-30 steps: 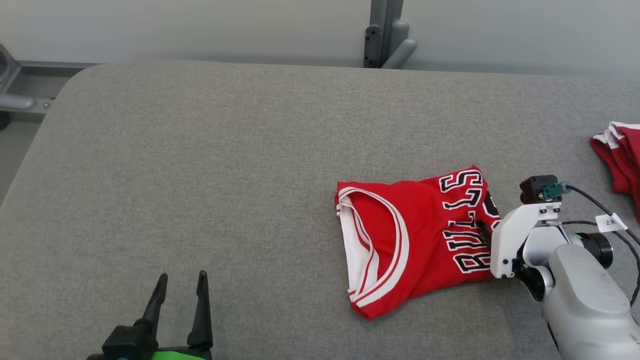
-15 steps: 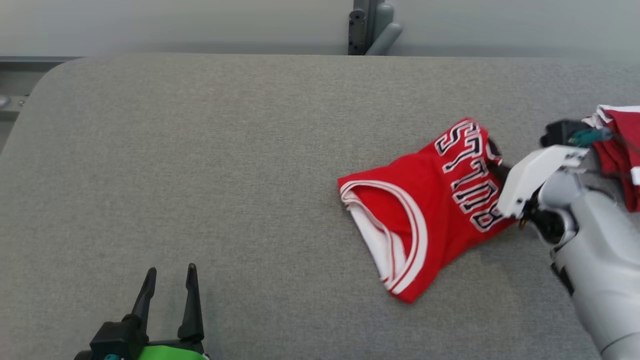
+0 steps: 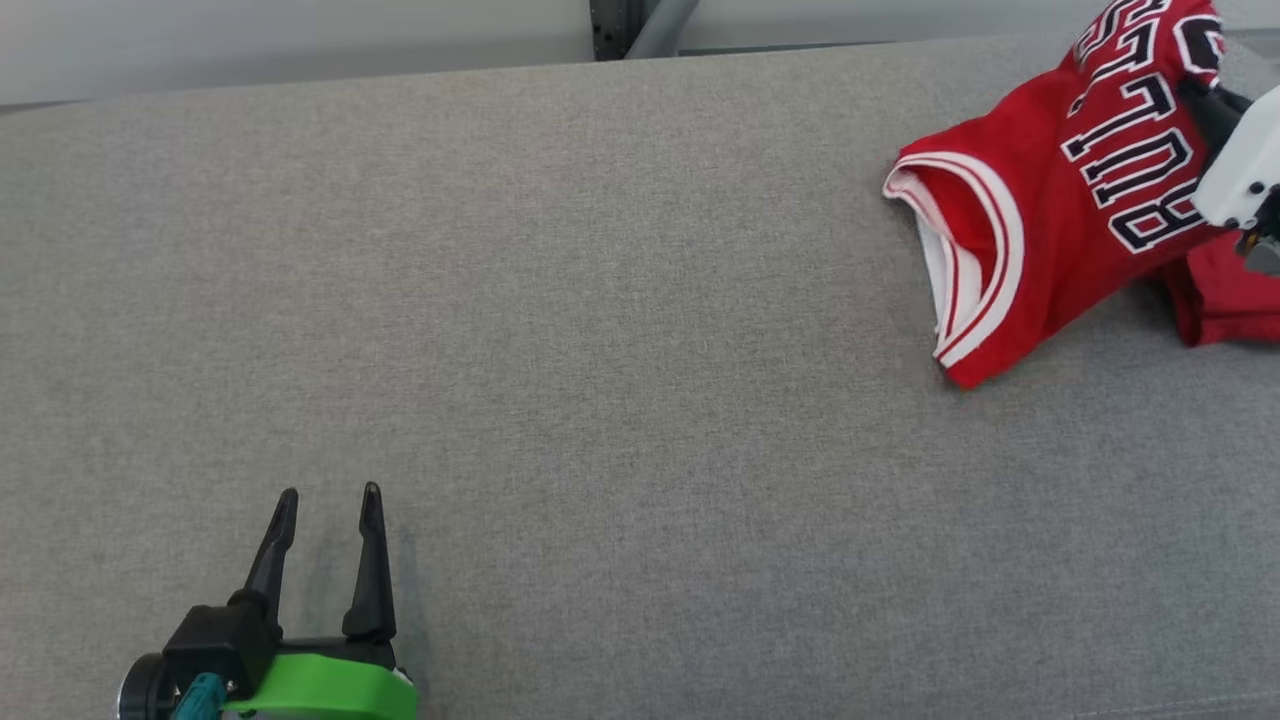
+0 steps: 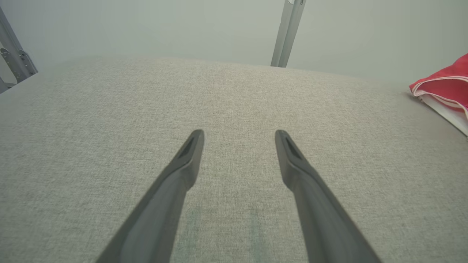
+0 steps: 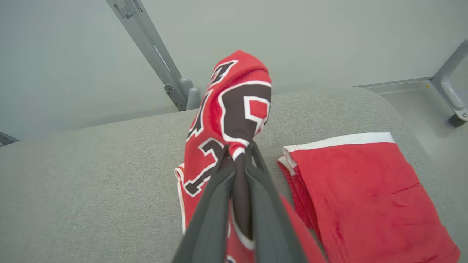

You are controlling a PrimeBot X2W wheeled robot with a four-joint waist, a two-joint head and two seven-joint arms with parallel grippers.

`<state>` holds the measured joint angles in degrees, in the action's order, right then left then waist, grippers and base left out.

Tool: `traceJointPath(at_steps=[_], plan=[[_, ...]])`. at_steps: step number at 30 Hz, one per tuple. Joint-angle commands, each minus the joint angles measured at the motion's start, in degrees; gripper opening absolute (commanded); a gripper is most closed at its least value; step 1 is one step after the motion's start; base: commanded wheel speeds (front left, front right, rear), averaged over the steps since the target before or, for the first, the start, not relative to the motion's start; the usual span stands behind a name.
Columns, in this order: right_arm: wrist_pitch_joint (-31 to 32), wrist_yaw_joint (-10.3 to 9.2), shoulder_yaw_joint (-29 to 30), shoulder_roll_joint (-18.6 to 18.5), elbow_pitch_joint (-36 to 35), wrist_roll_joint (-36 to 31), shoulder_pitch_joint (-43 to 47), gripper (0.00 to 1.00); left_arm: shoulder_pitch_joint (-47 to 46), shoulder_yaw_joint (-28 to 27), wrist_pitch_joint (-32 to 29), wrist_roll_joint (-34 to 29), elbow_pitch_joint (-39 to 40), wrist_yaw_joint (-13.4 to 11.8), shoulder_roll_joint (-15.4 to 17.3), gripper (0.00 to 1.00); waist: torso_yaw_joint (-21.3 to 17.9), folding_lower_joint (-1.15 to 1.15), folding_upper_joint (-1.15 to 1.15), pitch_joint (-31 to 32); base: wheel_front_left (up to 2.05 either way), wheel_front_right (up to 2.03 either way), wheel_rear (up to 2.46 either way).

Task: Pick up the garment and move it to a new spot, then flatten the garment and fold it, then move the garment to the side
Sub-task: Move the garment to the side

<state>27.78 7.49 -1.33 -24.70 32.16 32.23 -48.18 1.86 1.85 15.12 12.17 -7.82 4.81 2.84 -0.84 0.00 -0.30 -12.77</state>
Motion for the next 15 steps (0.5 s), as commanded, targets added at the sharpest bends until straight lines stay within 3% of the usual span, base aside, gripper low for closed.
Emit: traceJointPath(at_steps=[1, 15], plan=[[0.70, -0.01, 1.02, -0.37, -0.20, -1.23, -1.11, 0.00, -1.49, -0.32, -0.01, -0.59, 0.06, 0.31, 0.11, 1.00, -1.35, 0.00, 0.30, -2.05, 0.00, 0.00, 0.00], [5.85, -0.01, 14.75, -2.34, 1.16, -11.33, -5.98, 0.00, -3.42, -1.37, -0.01, -2.47, -0.47, 1.74, 0.12, 1.00, 1.12, 0.00, 0.30, -5.33, 0.00, 0.00, 0.00]])
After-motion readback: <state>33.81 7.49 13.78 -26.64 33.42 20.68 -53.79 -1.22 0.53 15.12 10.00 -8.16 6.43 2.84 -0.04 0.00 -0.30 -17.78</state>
